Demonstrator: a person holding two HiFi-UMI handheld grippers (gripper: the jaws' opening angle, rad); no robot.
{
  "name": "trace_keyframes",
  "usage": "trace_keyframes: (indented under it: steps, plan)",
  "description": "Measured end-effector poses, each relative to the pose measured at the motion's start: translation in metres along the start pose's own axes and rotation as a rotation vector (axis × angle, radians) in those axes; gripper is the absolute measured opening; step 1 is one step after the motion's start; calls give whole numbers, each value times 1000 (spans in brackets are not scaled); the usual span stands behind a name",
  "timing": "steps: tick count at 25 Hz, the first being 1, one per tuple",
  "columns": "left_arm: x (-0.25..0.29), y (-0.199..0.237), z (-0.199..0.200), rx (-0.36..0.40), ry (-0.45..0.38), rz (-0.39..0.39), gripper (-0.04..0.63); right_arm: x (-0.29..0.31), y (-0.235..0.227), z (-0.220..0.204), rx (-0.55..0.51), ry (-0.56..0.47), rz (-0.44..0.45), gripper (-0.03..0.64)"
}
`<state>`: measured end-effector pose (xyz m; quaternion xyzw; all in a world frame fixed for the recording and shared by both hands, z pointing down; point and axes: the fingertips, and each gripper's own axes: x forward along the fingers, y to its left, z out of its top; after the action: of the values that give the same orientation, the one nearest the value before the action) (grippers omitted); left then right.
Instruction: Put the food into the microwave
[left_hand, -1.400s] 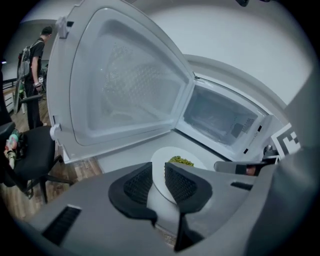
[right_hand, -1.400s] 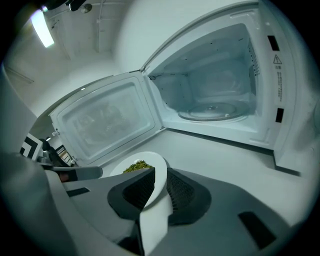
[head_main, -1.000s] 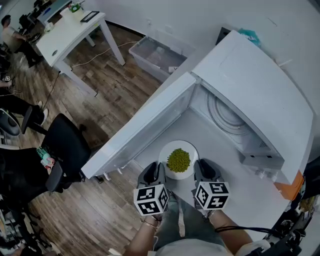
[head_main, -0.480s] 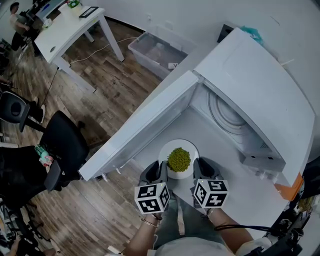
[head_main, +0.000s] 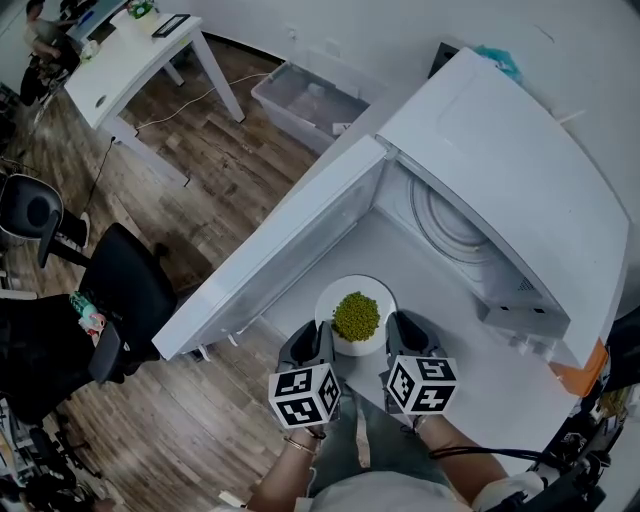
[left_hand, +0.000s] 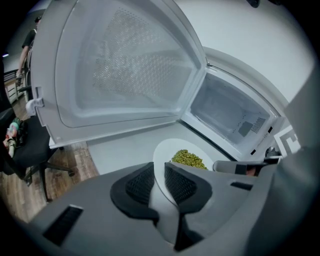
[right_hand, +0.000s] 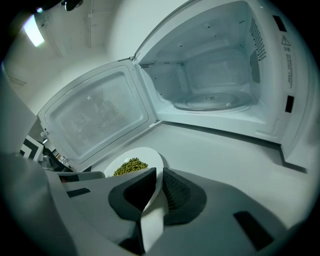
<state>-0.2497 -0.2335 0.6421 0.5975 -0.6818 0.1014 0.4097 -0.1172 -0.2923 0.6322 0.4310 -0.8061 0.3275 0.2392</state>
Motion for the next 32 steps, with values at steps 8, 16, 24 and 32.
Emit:
trace_keyframes:
  steps: [8, 16, 24, 32]
  plan:
    - [-5, -15, 13, 16, -35, -17, 66, -13, -7, 7, 47, -50, -10, 51]
    - [-1, -39, 28, 49, -52, -68, 66, -29, -22, 25, 82, -113, -46, 51]
    - [4, -66, 40, 91, -53, -115, 66, -44, -39, 40, 123, -160, -86, 51]
    - [11, -90, 67, 135, -79, -161, 64, -53, -52, 63, 157, -218, -117, 51]
